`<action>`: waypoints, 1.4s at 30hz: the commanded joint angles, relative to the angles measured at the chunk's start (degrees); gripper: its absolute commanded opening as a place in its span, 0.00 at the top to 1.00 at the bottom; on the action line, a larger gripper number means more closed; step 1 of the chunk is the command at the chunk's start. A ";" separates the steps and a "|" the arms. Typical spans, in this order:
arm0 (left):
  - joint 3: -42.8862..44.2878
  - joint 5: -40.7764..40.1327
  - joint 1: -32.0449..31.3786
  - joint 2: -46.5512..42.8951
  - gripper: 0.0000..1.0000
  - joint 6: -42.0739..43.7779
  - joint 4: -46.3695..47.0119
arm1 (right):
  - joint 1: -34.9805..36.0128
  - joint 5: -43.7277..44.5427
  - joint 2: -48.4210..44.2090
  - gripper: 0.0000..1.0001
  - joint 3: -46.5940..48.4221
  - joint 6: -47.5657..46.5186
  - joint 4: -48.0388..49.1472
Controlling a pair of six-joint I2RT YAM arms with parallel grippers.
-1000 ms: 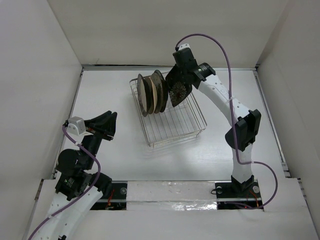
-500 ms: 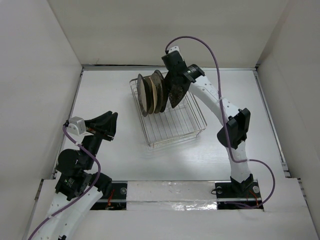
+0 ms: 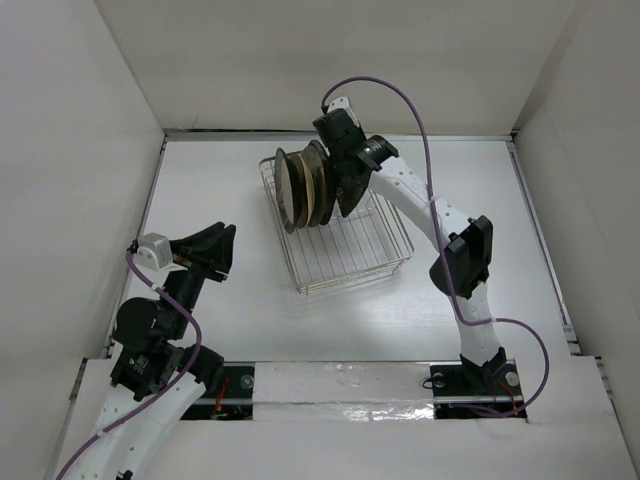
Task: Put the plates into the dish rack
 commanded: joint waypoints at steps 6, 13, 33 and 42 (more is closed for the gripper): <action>0.50 0.56 0.13 0.63 0.73 -0.35 1.93 | 1.30 -1.12 0.09 0.89 -2.46 1.15 8.52; 0.42 -0.14 0.13 0.90 0.72 -0.26 1.93 | 1.30 -1.73 -1.57 0.86 -4.31 3.52 11.33; 1.03 -2.95 0.13 5.29 0.58 0.97 0.79 | -1.42 -6.20 -30.38 0.49 -34.48 9.83 31.18; 2.87 -4.37 0.13 15.21 0.50 1.93 -2.64 | -9.14 -15.78 -65.96 0.51 -81.33 19.77 63.24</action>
